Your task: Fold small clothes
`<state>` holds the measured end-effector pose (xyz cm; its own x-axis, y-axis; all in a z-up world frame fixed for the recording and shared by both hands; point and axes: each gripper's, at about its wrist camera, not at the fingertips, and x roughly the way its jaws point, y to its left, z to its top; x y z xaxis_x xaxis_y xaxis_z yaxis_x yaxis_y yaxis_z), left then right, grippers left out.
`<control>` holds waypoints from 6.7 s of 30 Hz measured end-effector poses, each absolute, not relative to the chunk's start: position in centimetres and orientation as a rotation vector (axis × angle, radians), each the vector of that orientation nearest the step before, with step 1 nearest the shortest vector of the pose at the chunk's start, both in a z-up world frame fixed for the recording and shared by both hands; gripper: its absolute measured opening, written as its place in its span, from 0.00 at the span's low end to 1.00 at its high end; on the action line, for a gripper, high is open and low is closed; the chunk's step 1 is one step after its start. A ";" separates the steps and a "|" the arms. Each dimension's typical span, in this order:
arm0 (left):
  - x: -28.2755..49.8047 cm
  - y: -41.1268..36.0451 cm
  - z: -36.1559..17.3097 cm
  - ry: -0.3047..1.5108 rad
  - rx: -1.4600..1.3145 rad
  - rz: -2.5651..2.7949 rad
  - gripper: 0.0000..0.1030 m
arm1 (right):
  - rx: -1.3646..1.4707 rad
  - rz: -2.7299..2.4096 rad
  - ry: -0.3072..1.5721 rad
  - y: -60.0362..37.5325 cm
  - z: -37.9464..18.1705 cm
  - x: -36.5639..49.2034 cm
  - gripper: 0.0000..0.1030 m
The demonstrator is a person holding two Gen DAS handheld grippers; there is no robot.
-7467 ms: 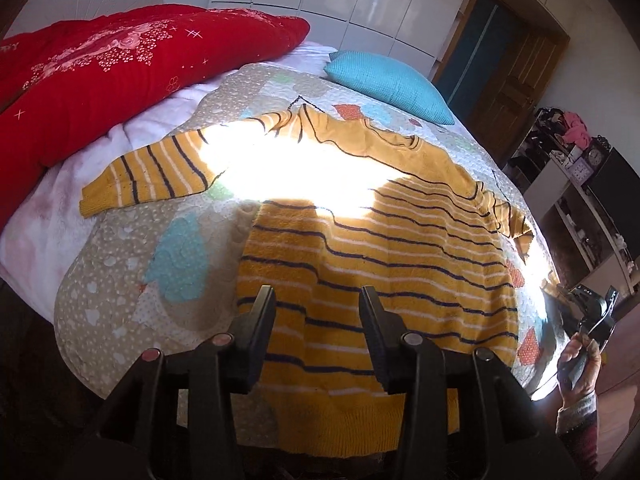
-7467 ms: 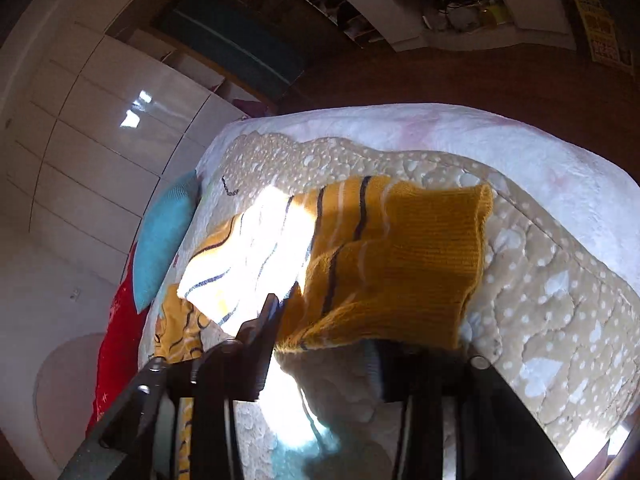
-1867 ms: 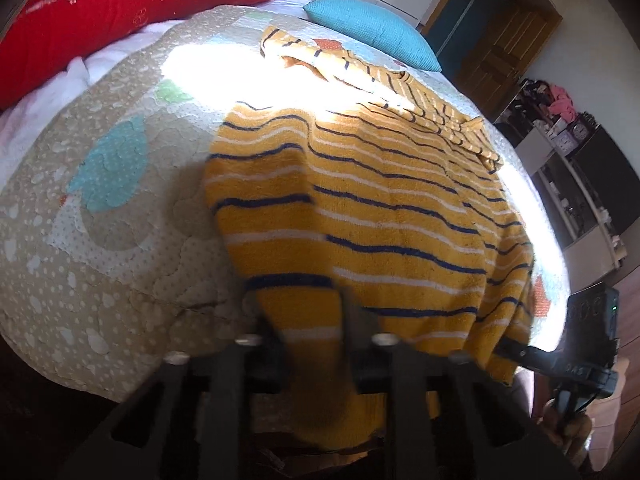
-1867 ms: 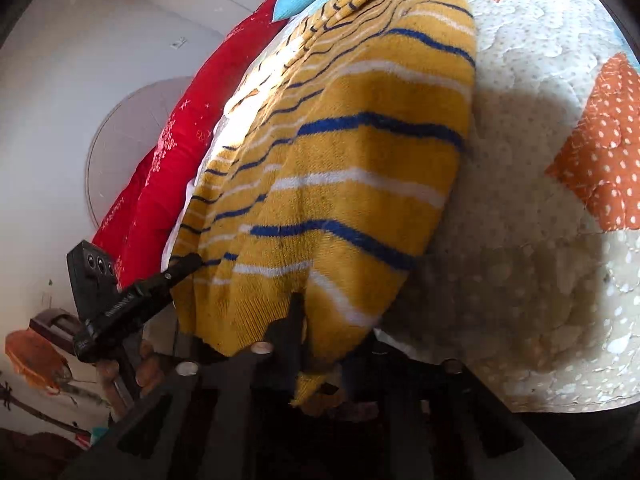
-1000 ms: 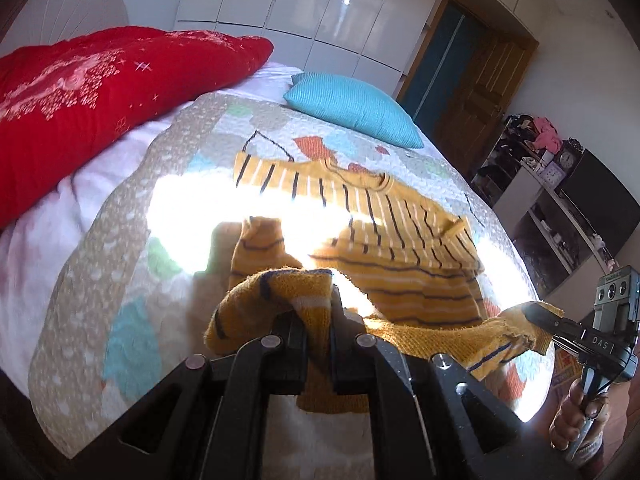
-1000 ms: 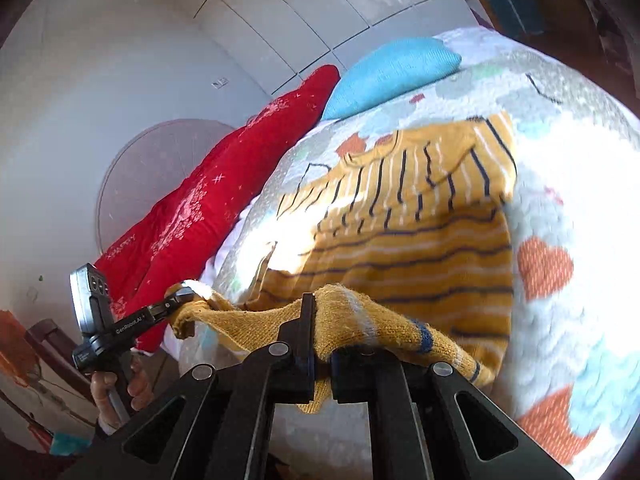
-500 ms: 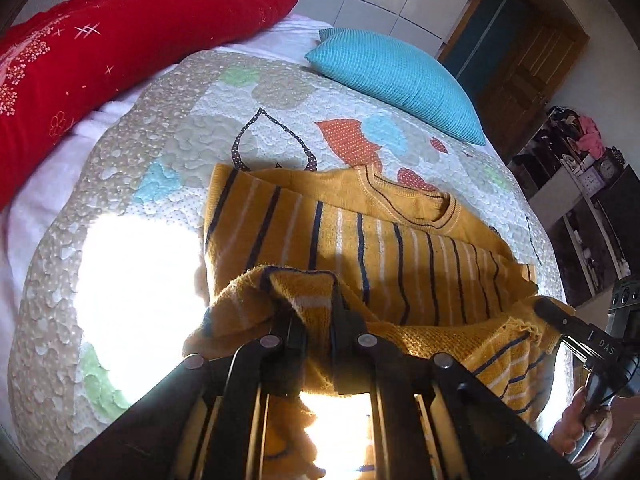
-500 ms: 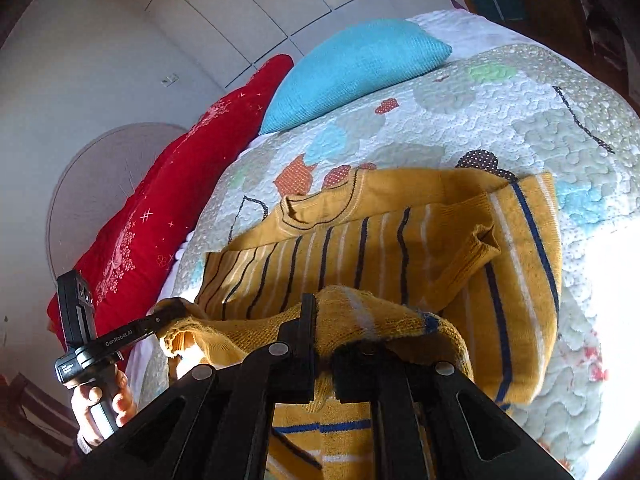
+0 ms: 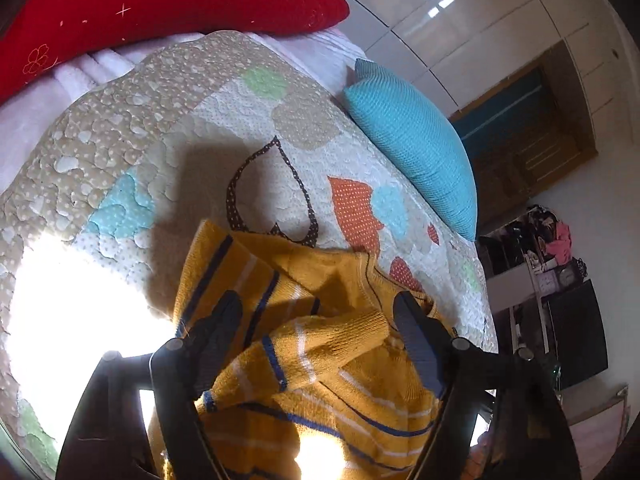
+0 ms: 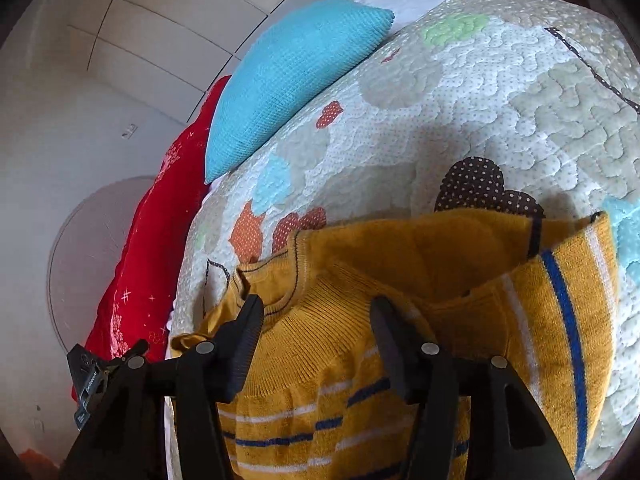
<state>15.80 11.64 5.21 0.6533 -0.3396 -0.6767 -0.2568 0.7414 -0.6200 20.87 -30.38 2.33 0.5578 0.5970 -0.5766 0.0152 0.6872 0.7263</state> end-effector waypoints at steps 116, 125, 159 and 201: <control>-12.3 2.7 8.2 0.912 -0.202 0.121 0.80 | 0.596 0.075 0.854 -37.9 1.3 3.0 0.09; -12.2 0.3 7.6 0.936 -0.151 0.080 0.80 | 0.517 0.102 0.803 -38.1 4.3 1.1 0.15; 11.1 -11.5 1.1 1.135 -0.359 -0.496 0.86 | 0.767 0.356 0.905 -39.3 -0.4 12.0 0.64; -14.5 -2.4 16.3 0.466 -0.099 0.186 1.00 | 0.098 0.200 0.806 -23.9 5.3 -4.7 0.45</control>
<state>-14.50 -2.39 16.30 0.8769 0.1557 -0.4548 -0.2008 0.9782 -0.0522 -4.65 -23.95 5.34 0.6748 0.2147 -0.7061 -0.1404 0.9766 0.1628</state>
